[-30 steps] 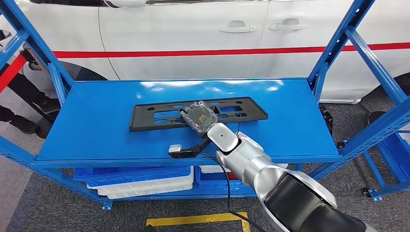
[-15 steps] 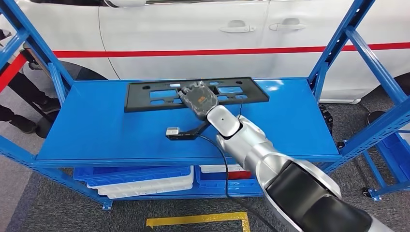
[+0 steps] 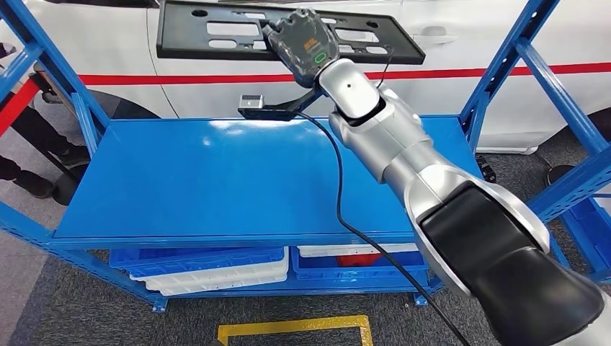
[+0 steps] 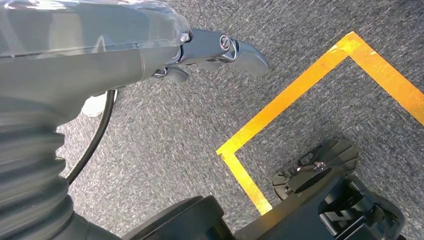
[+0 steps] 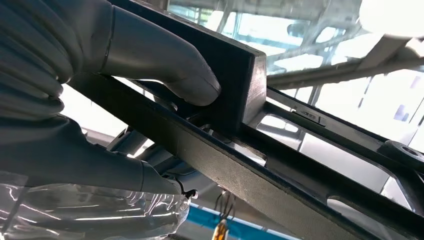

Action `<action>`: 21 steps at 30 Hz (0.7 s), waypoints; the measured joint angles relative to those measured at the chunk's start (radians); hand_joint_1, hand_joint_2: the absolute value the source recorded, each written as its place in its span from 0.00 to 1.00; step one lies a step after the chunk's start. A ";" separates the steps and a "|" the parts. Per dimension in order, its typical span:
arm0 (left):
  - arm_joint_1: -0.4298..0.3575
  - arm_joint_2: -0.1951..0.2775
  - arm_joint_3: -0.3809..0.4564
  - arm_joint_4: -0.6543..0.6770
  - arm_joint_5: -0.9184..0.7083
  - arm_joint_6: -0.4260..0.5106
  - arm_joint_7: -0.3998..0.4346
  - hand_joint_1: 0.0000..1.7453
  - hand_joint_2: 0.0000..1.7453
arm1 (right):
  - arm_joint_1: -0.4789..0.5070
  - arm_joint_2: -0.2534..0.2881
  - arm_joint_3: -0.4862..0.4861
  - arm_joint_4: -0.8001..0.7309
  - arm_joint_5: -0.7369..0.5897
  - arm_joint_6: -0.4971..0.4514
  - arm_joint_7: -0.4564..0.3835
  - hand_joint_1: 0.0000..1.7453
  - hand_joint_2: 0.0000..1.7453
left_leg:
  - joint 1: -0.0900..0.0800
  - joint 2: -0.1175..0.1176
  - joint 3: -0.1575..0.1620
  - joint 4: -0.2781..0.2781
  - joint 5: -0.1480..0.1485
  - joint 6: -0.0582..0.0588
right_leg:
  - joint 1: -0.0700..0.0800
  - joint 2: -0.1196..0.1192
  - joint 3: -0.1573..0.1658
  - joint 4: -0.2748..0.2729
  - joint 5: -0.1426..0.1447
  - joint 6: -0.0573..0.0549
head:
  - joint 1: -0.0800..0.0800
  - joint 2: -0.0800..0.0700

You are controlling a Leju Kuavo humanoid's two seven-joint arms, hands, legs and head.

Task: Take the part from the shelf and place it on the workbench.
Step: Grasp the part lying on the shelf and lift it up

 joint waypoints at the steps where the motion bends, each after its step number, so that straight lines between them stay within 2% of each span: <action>1: 0.000 0.000 0.001 0.000 0.001 0.000 0.000 0.00 1.00 | -0.009 -0.005 -0.001 -0.009 -0.008 0.002 0.001 1.00 1.00 | 0.000 0.000 0.000 0.000 0.000 0.000 | 0.000 0.000 0.000 0.000 0.000 0.000 | 0.000 0.000; 12: -0.001 0.000 0.019 0.000 0.011 0.003 -0.001 0.00 1.00 | -0.093 -0.036 0.001 -0.086 -0.033 0.035 0.013 1.00 1.00 | 0.000 0.000 -0.001 0.000 0.001 0.000 | 0.000 0.000 -0.001 0.000 0.001 0.000 | 0.000 0.000; 21: -0.002 0.000 0.035 0.000 0.025 0.003 -0.001 0.00 1.00 | -0.147 -0.040 0.024 -0.125 -0.032 0.078 0.012 1.00 1.00 | 0.000 0.000 -0.001 0.000 0.001 0.001 | 0.000 0.000 -0.001 0.000 0.001 0.000 | 0.000 0.000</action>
